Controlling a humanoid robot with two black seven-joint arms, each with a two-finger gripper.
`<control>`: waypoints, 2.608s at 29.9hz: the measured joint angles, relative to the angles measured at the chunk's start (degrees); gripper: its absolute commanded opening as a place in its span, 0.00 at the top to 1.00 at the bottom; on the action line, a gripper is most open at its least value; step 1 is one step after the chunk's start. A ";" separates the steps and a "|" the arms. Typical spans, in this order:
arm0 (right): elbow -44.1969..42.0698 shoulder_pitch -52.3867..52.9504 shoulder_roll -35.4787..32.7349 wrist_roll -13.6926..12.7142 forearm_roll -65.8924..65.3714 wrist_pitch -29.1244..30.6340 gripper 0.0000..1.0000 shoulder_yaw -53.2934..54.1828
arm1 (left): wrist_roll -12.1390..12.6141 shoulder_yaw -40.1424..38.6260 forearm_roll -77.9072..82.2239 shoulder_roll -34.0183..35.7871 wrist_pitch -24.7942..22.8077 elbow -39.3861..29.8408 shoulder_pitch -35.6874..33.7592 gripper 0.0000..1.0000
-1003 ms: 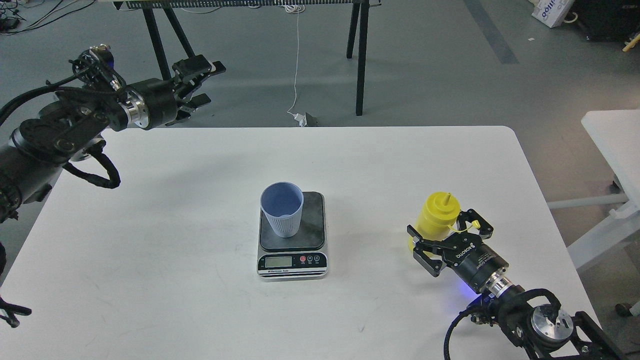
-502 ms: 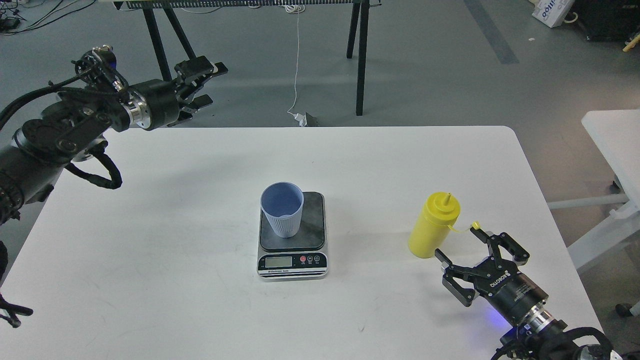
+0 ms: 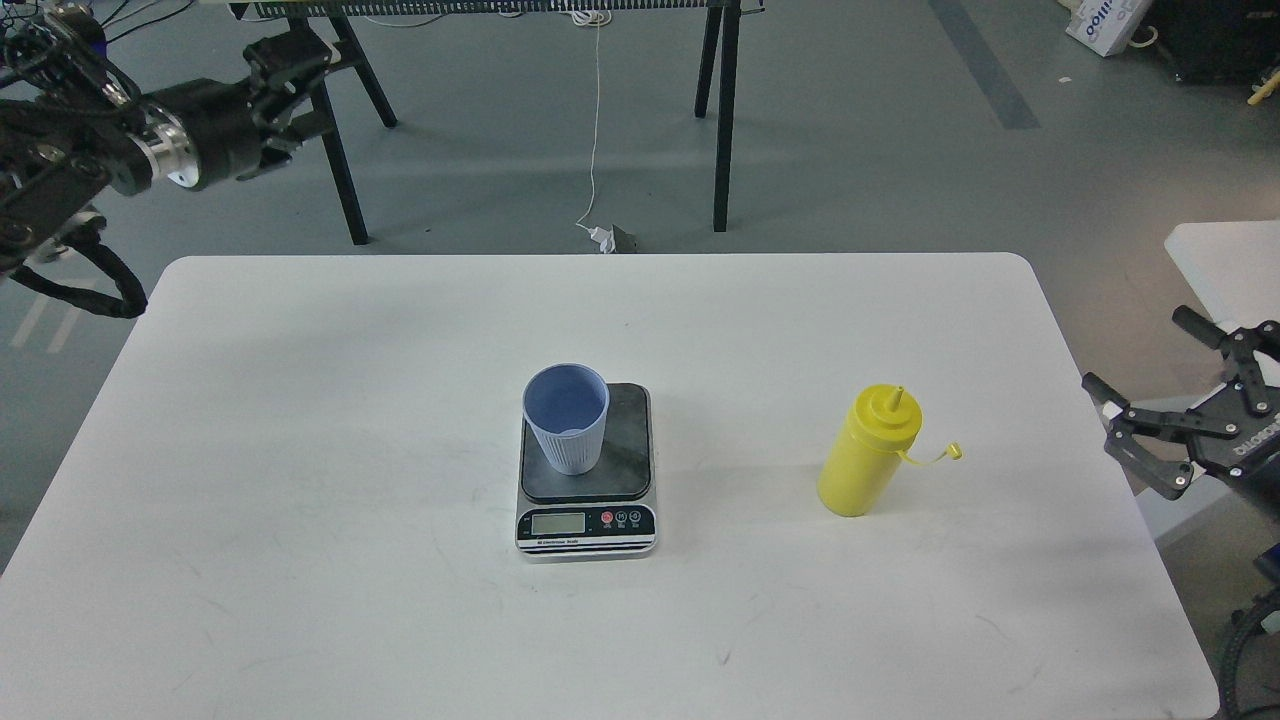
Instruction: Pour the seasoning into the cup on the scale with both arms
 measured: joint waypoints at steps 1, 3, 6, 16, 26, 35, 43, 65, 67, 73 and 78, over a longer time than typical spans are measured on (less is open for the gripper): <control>-1.76 2.72 -0.72 0.00 0.08 0.00 0.06 -1.05 | 0.00 -0.04 1.48 0.59 0.00 -0.41 -1.56 0.01; -6.86 10.30 -1.54 0.00 0.12 0.00 0.06 -5.77 | 0.00 -0.15 4.71 1.89 0.00 -2.66 -5.27 0.01; -14.90 22.01 -1.64 0.00 0.10 0.00 0.06 -15.82 | -0.01 -0.18 8.52 4.28 0.00 -9.30 -8.84 0.01; -26.06 37.58 5.06 0.00 -1.44 0.00 0.06 -27.94 | -0.02 -0.13 39.87 13.47 0.00 -41.25 -12.32 0.01; -25.80 37.26 7.03 0.00 -3.72 0.00 0.06 -28.07 | -0.02 -1.22 64.88 7.99 0.00 -48.76 -1.65 0.02; -26.03 37.21 9.59 0.01 -4.66 0.00 0.06 -28.22 | 0.01 -0.92 65.21 3.81 0.00 -44.32 0.60 0.02; -26.12 37.55 10.27 0.01 -5.12 0.00 0.05 -28.08 | 0.01 -0.93 65.21 -0.52 0.00 -40.36 2.81 0.02; -29.04 39.38 14.68 0.01 -13.81 0.00 0.03 -28.04 | 0.01 -9.53 -2.14 -0.21 0.00 -16.83 8.06 0.01; -29.74 39.40 14.84 0.01 -13.82 0.00 0.03 -28.03 | 0.01 -9.99 -9.87 -0.33 0.01 -14.34 10.48 0.01; -30.26 39.57 14.91 0.01 -13.84 0.00 0.03 -28.08 | 0.02 -15.92 -20.78 -2.19 0.02 -5.53 15.73 0.01; -30.68 39.70 14.91 0.01 -13.84 0.00 0.03 -28.07 | 0.01 -18.20 -21.57 -3.44 0.01 -3.05 16.57 0.01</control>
